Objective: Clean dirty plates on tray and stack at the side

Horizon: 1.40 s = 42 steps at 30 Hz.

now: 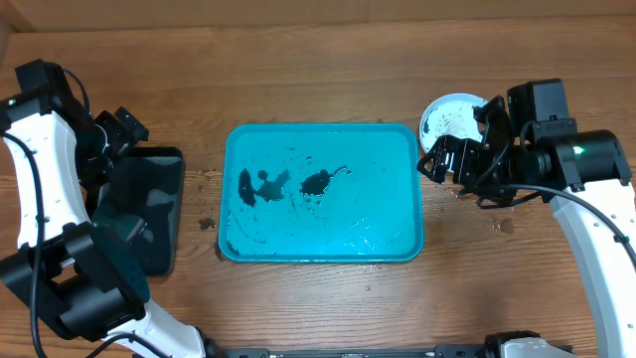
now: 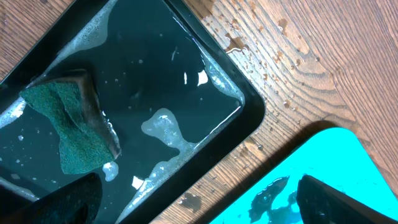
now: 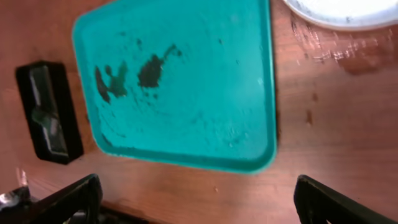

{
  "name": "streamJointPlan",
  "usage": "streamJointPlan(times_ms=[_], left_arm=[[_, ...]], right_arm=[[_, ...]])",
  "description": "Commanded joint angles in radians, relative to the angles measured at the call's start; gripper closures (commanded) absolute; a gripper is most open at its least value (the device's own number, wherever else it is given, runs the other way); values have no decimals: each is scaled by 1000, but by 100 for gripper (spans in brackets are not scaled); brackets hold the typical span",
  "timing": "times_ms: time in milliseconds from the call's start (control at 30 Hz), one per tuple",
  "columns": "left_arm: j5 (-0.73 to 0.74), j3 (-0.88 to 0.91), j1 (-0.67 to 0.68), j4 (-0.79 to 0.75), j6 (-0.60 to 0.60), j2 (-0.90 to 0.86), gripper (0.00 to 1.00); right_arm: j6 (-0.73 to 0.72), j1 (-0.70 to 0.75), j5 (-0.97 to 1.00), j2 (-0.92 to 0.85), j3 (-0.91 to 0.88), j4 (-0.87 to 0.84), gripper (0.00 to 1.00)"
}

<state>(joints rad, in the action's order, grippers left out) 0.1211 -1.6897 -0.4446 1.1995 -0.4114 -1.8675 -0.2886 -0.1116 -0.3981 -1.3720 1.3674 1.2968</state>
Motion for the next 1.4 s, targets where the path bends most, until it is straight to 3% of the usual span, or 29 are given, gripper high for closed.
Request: streamJointPlan(times_ms=[0, 333, 600, 1033, 1367], left_arm=[[10, -14, 0, 0, 11, 2, 0], [9, -14, 0, -1, 11, 2, 0], [6, -14, 0, -1, 12, 2, 0], [6, -14, 0, -1, 11, 2, 0], [6, -14, 0, -1, 11, 2, 0]], right_arm=[[0, 3, 23, 3, 14, 54, 0], [-18, 3, 117, 15, 13, 99, 0], [-18, 4, 224, 242, -68, -98, 0], [61, 29, 267, 885, -674, -622, 0], [57, 112, 267, 1343, -1078, -904, 0]])
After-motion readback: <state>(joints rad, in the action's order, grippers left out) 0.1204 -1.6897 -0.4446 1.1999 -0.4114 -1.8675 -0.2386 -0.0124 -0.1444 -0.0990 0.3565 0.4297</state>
